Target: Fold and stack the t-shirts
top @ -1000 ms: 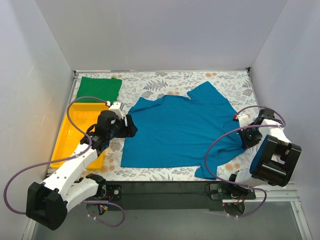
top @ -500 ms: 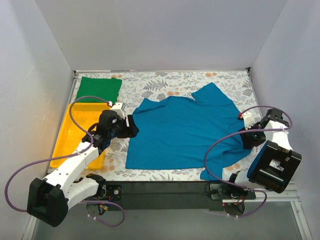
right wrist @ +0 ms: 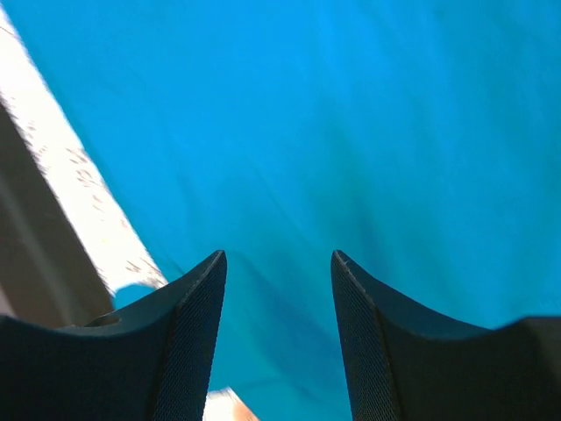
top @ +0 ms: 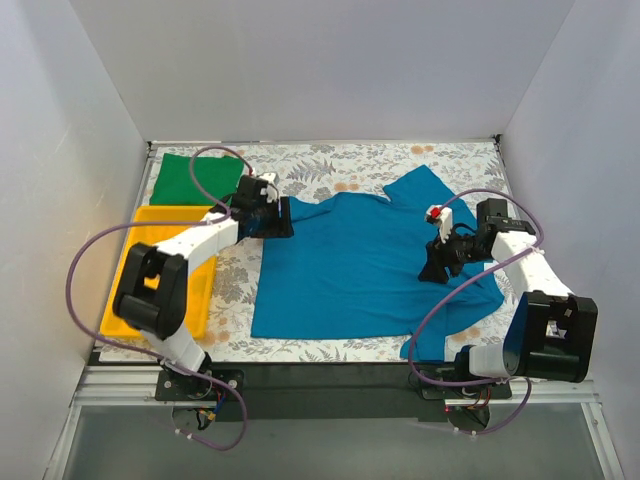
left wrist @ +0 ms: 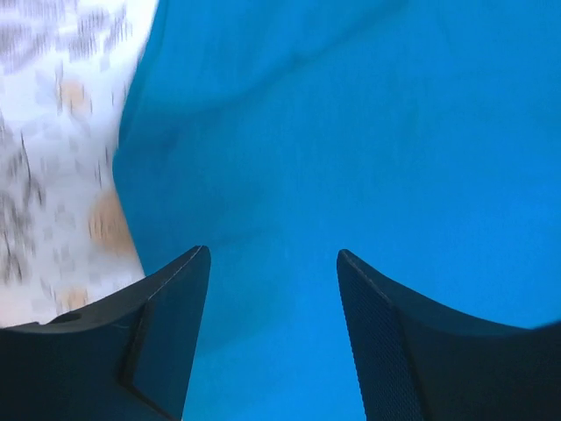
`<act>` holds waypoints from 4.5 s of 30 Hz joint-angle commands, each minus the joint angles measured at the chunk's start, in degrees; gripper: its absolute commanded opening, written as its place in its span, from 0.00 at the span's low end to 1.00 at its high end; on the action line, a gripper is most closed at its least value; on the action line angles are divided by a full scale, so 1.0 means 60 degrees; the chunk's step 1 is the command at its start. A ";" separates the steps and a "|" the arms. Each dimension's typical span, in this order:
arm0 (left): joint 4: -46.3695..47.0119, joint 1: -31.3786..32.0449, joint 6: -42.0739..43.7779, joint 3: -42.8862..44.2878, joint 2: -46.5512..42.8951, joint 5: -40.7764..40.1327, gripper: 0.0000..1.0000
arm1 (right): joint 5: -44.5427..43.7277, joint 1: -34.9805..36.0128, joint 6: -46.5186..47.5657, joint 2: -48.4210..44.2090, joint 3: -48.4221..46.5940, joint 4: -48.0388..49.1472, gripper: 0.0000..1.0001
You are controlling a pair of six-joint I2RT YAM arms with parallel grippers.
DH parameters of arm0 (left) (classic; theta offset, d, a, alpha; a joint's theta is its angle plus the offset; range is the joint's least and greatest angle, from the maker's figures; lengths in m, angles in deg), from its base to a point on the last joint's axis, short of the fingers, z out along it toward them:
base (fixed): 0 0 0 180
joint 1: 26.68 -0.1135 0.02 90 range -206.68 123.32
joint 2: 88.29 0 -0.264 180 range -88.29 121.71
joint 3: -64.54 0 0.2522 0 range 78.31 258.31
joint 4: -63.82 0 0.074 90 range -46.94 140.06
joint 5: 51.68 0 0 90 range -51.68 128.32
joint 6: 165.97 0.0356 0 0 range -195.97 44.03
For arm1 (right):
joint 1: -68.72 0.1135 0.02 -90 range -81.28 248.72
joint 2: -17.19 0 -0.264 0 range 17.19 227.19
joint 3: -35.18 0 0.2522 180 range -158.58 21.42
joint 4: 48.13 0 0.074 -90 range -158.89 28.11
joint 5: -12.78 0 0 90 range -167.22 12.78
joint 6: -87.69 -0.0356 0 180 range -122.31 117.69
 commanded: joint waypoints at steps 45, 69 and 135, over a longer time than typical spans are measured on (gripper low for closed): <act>-0.2296 -0.0832 0.1212 0.7631 0.6848 0.1311 0.08 | 0.2675 -0.0368 -0.0538 -0.0022 0.0359 0.0762 0.59; -0.1958 -0.0935 0.1344 0.7822 0.6306 0.1428 0.47 | 0.2690 -0.0457 -0.0567 0.0081 0.0359 0.0762 0.59; -0.2413 -0.0114 0.1754 0.6914 0.7346 -0.2204 0.07 | 0.2690 -0.0647 -0.0670 0.0228 0.0316 0.0733 0.59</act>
